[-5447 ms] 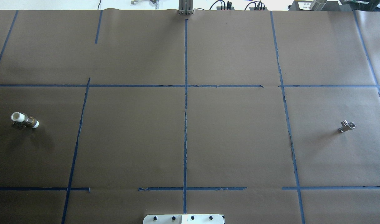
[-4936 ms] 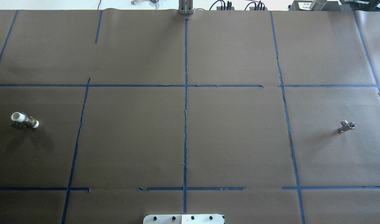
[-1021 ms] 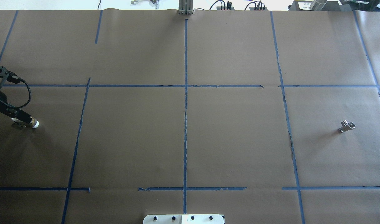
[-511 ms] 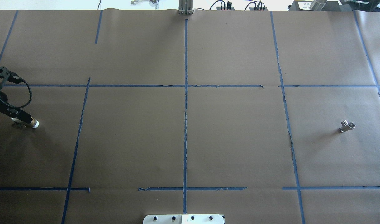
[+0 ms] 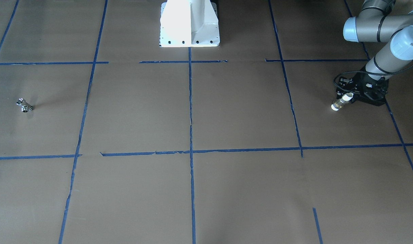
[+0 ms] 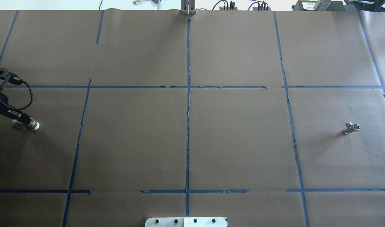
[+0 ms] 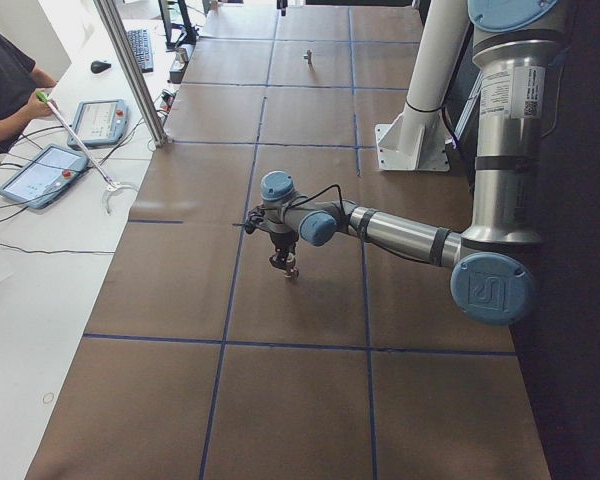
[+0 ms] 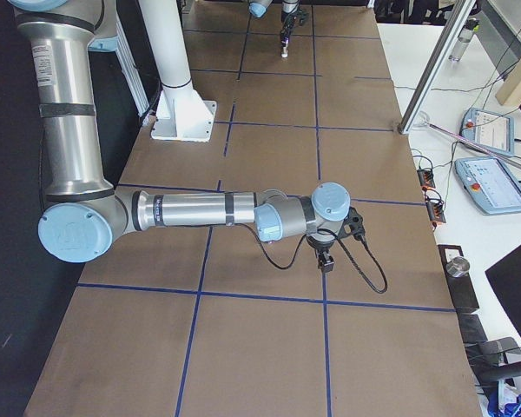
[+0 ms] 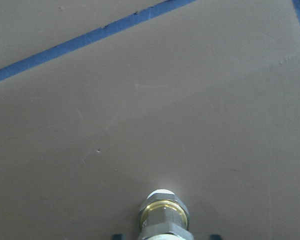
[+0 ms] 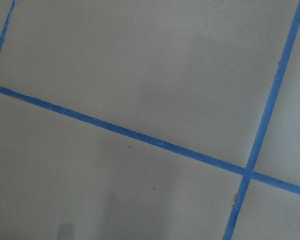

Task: Assemble PPR valve and pipe with both arms
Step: 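Lift the white fitting with the left gripper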

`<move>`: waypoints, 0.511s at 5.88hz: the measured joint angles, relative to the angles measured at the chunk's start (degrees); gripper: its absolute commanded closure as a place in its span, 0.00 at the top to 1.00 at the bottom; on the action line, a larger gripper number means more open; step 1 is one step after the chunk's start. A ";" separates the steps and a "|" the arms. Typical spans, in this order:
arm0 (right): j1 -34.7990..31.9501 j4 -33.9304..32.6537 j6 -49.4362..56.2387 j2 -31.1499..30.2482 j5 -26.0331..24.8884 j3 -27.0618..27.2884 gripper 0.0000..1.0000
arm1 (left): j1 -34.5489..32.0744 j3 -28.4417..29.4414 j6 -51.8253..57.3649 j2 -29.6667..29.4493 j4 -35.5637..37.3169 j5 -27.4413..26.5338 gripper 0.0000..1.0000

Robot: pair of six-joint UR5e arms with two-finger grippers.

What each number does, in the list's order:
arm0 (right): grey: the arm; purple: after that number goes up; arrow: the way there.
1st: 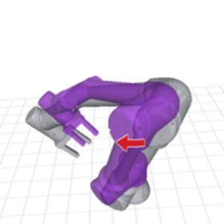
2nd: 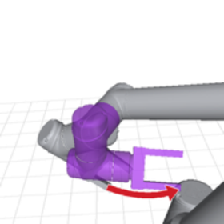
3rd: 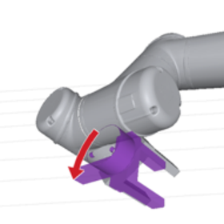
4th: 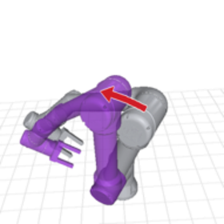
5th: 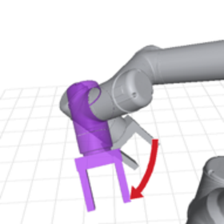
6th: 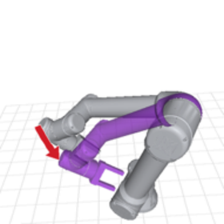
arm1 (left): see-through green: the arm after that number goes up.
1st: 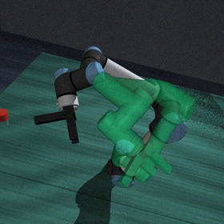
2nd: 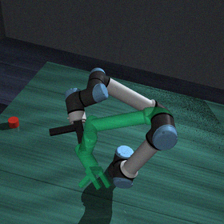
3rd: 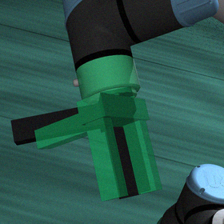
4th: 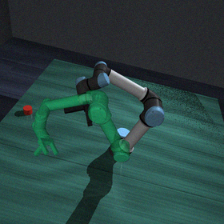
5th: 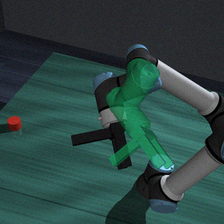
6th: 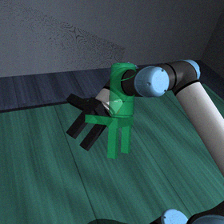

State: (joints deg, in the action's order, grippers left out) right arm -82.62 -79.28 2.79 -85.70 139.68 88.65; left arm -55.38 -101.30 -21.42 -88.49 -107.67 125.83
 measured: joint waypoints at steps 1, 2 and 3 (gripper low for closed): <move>0.04 0.00 -0.04 0.01 0.02 0.00 1.00 | -0.01 -0.14 0.02 0.04 0.03 0.07 0.00; 0.07 0.00 -0.06 0.01 0.01 -0.03 1.00 | -0.05 -0.56 -0.06 0.11 0.07 0.15 0.00; 0.08 0.00 -0.09 0.01 0.05 -0.04 1.00 | -0.07 -1.49 -0.80 0.06 0.19 0.19 0.00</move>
State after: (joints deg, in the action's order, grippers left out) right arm -82.54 -79.28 2.70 -85.69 139.73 88.62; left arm -55.45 -102.78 -22.23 -88.42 -107.48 126.02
